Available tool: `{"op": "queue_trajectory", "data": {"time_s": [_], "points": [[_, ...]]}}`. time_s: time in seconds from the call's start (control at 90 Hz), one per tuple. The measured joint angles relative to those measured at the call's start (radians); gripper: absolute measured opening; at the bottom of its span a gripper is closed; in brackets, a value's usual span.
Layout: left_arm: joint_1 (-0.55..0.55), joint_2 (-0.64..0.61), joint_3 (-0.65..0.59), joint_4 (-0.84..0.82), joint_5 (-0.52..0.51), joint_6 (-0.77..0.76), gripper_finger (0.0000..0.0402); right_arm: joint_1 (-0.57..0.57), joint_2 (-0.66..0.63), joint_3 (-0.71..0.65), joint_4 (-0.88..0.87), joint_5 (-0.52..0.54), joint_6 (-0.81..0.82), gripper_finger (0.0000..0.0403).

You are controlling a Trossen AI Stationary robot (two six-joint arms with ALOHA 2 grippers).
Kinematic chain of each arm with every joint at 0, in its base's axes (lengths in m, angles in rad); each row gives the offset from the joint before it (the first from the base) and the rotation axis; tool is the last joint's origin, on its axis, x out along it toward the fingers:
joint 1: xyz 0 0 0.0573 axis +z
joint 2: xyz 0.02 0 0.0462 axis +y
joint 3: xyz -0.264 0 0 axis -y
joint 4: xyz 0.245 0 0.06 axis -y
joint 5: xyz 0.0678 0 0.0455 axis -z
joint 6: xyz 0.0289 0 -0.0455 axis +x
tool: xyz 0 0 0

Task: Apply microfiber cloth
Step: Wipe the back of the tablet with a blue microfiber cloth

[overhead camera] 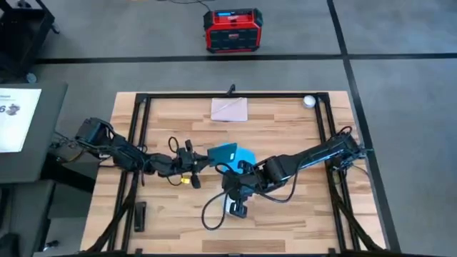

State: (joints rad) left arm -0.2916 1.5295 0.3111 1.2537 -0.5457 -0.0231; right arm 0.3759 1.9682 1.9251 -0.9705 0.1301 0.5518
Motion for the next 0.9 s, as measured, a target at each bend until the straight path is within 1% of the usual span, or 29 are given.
{"op": "queue_trajectory", "data": {"time_s": [0.156,0.278,0.411,0.478,0.544,0.656,0.756,0.8,0.9], "points": [[0.0,0.0,0.0,0.0,0.0,0.005,0.0004,0.0,0.001,-0.001,0.017,0.002,-0.029,0.0],[0.0,0.0,-0.001,0.001,0.0,0.013,0.0004,0.0,0.004,-0.003,0.084,-0.008,-0.09,0.0],[0.0,-0.001,-0.001,0.001,-0.001,0.041,0.0004,-0.004,0.005,-0.003,0.209,-0.011,-0.232,0.0007],[0.001,-0.009,-0.002,-0.002,-0.009,0.061,0.0004,-0.013,0.004,-0.003,0.267,-0.008,-0.314,0.0017],[0.01,-0.026,-0.007,-0.007,-0.01,0.071,0.0004,-0.026,0.004,-0.003,0.319,0.019,-0.392,0.003],[0.039,-0.079,-0.033,-0.056,-0.011,0.067,0.0004,-0.057,0.003,-0.002,0.376,0.137,-0.519,0.0053],[0.082,-0.136,-0.054,-0.116,0.007,0.066,0.0004,-0.086,-0.014,-0.002,0.376,0.296,-0.633,0.0065],[0.109,-0.159,-0.062,-0.139,0.033,0.066,0.0004,-0.1,-0.021,0.0,0.374,0.379,-0.677,0.0066],[0.19,-0.191,-0.07,-0.191,0.136,0.062,0.0004,-0.129,-0.057,0.0,0.307,0.539,-0.742,0.0068]]}}
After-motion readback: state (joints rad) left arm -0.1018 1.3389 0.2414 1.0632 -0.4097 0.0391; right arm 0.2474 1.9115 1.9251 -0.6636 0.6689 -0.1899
